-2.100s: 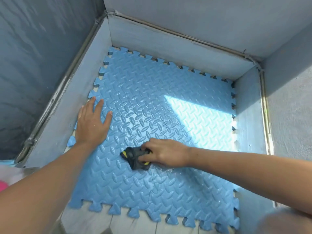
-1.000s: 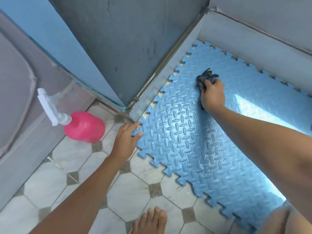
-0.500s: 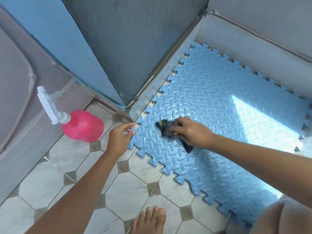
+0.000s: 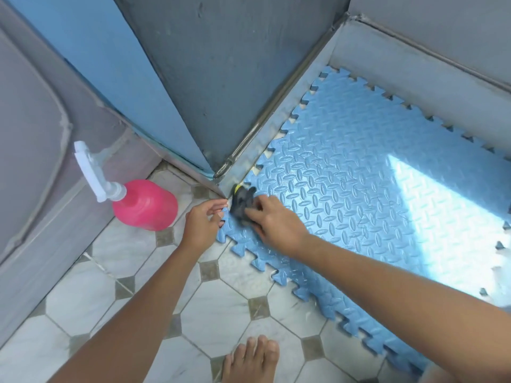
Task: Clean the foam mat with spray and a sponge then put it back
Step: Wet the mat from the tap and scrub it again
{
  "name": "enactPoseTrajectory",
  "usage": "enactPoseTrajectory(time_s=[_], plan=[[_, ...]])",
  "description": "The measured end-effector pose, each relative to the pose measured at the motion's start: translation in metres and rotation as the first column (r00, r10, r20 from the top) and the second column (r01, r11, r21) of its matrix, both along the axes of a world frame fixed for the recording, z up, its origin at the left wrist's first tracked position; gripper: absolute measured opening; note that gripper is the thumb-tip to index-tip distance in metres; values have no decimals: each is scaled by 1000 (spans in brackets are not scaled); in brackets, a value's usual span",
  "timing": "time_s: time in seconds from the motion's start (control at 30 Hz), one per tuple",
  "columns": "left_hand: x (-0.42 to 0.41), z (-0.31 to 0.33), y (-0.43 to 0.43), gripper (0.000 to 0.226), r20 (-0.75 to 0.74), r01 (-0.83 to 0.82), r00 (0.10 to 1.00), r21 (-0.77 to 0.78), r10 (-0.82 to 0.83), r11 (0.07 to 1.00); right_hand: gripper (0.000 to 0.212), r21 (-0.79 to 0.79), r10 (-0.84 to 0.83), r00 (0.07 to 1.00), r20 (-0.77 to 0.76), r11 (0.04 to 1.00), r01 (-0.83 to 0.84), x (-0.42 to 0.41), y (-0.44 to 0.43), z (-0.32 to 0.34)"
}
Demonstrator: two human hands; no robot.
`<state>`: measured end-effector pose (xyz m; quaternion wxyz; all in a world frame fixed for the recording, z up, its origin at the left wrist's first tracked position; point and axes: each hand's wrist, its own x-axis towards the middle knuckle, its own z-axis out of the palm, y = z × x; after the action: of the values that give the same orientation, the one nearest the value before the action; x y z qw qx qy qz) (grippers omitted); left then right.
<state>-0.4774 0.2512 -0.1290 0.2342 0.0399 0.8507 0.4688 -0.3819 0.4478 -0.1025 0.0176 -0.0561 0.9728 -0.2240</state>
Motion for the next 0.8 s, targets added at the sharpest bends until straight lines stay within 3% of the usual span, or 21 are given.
enactPoseTrajectory(time_s=[0.1, 0.2, 0.3, 0.37, 0.43, 0.5, 0.6, 0.67, 0.73, 0.8], plan=[[-1, 2, -1, 36, 4, 17, 1000, -19, -17, 1000, 31, 14, 340, 938, 59, 940, -342, 41, -19, 2], [3, 9, -4, 34, 63, -66, 996, 11, 65, 998, 38, 27, 390, 919, 55, 920, -392, 50, 0, 1], [19, 13, -12, 20, -31, -220, 975, -4, 220, 975, 36, -17, 119, 991, 61, 993, -119, 26, 35, 0], [35, 18, -18, 8, -109, -432, 897, -3, 429, 902, 31, -27, -149, 988, 26, 988, 150, 2, 53, -2], [48, 25, -26, 20, -191, -620, 767, 21, 612, 784, 26, -51, -388, 921, 27, 920, 389, -21, 59, -3], [49, 32, -35, 40, -220, -714, 672, 63, 707, 697, 21, -31, -493, 869, 31, 869, 494, -34, 48, -3], [33, 43, -44, 69, -149, -763, 616, 132, 774, 633, 19, -33, -414, 910, 23, 909, 415, -21, 24, -1], [19, 48, -47, 91, -200, -713, 668, 102, 716, 694, 22, -84, -265, 963, 51, 960, 268, 2, 10, 1], [4, 52, -52, 95, -249, -641, 730, 74, 637, 764, 27, -143, -131, 985, 114, 979, 146, 14, -7, 0], [-7, 56, -65, 98, -246, -656, 721, 63, 648, 753, 25, -242, -72, 985, 158, 964, 109, 6, -32, 4]])
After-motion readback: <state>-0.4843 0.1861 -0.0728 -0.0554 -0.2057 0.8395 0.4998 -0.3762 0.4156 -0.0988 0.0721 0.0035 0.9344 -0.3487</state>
